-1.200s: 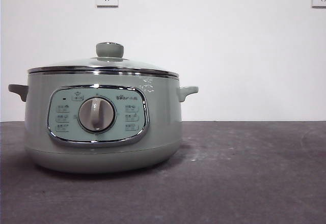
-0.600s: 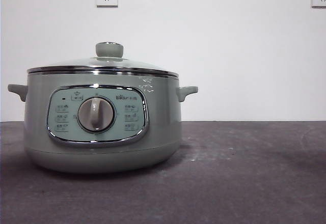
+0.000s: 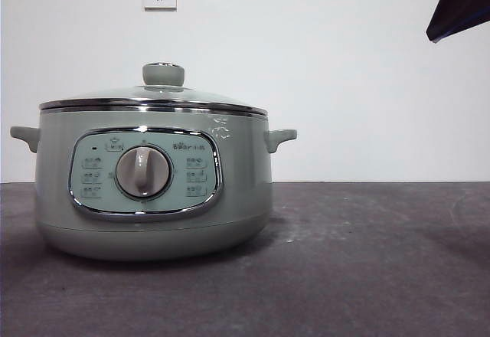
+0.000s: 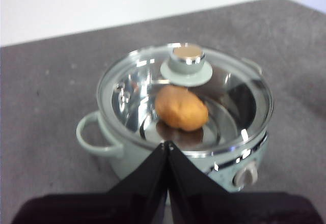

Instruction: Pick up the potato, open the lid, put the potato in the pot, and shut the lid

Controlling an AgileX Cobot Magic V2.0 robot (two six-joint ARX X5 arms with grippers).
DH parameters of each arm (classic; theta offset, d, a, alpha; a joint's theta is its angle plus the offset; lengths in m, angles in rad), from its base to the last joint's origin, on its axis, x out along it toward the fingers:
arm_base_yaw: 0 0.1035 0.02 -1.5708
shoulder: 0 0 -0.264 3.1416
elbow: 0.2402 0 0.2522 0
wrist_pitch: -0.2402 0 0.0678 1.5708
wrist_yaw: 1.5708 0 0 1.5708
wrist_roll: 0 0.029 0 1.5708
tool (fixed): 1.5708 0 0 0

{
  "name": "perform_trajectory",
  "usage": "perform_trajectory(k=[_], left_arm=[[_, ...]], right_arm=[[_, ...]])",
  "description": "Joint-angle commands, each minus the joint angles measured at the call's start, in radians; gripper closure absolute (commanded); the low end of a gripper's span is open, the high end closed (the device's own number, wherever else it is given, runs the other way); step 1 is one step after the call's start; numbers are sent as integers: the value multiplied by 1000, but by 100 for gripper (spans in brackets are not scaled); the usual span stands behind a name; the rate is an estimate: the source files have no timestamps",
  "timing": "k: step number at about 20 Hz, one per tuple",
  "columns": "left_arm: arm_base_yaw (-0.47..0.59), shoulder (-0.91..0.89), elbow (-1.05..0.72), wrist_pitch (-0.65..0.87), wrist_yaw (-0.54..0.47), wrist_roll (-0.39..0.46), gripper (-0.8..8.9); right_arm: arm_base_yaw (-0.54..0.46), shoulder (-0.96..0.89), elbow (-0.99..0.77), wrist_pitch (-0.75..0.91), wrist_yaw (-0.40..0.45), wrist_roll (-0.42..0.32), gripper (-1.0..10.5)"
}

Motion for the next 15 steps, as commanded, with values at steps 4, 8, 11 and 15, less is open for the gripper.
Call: perform_trajectory(k=[4, 8, 11, 15], left_arm=[[-2, 0, -7, -58, -1, -7, 817], [1, -3, -7, -53, -4, 55, 817], [55, -32, -17, -6, 1, 103, 817], [191, -112, -140, 125, 2, 110, 817]], right_arm=[[0, -5, -6, 3, 5, 14, 946], [0, -5, -6, 3, 5, 14, 946], [0, -5, -6, 3, 5, 14, 946], [0, -5, -6, 2, 5, 14, 946]])
